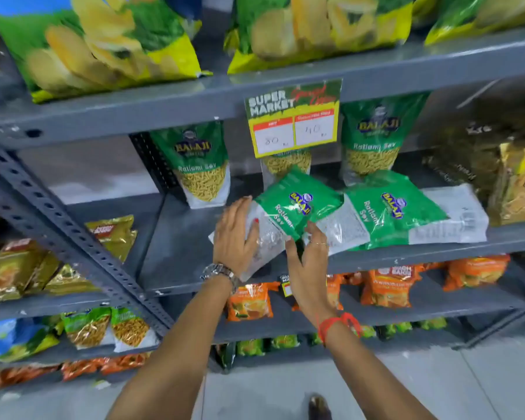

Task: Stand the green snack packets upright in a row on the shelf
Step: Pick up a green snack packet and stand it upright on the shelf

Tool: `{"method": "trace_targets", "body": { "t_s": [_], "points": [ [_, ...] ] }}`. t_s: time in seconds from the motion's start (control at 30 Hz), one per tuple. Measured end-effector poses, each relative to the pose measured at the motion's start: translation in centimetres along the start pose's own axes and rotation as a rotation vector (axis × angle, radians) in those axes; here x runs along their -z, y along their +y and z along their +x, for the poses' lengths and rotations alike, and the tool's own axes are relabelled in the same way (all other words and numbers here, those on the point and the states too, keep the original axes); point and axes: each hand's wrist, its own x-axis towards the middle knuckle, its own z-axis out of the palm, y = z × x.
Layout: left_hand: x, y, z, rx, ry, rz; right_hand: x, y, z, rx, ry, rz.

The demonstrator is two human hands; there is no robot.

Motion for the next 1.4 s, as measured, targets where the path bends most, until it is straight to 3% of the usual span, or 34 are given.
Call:
{"method": "trace_targets", "body": {
  "t_s": [0.1, 0.23, 0.33, 0.53, 0.67, 0.93, 1.07, 1.23, 1.33, 1.4],
  "points": [
    [-1.3, -1.9, 2.7, 0.264, -0.072, -0.002, -1.5, 0.6, 0.5, -0.254, 0.096, 0.191],
    [-2.4, -3.0, 6.6, 0.682, -0.335, -0.170, -2.8, 1.1, 1.7, -0.421, 0.228, 0.310],
    [-2.6, -3.3, 9.7, 0.773, -0.434, -0.300, -3.6, 0.8, 2.5, -0.490, 0.300, 0.348],
    [-2.4, -3.9, 11.4, 0.772, -0.468, -0.332, -4.0, 0.7, 3.0, -0.523, 0.389, 0.409],
    [-1.7, -4.5, 11.2, 0.860, -0.371, -0.431, -4.0, 0.0, 3.4, -0.538, 0.407, 0.407],
    [1.8, -7.7, 8.3, 1.084, 0.209, -0.945, -4.6, -3.6, 6.5, -0.271, 0.345, 0.251],
    [2.4, -8.6, 7.4, 1.091, 0.362, -1.134, -5.7, -4.4, 8.8, -0.132, 0.258, 0.294],
    [2.0, -8.9, 6.3, 1.083, 0.394, -1.062, -6.1, -2.9, 10.3, -0.155, 0.097, 0.220],
    [2.3, -9.1, 6.2, 1.011, 0.305, -0.754, -6.3, -2.0, 10.5, -0.142, 0.079, 0.242],
    [3.0, -8.2, 5.7, 0.925, 0.362, -0.549, -6.3, -1.4, 10.6, -0.158, 0.060, 0.252]
  ]
}}
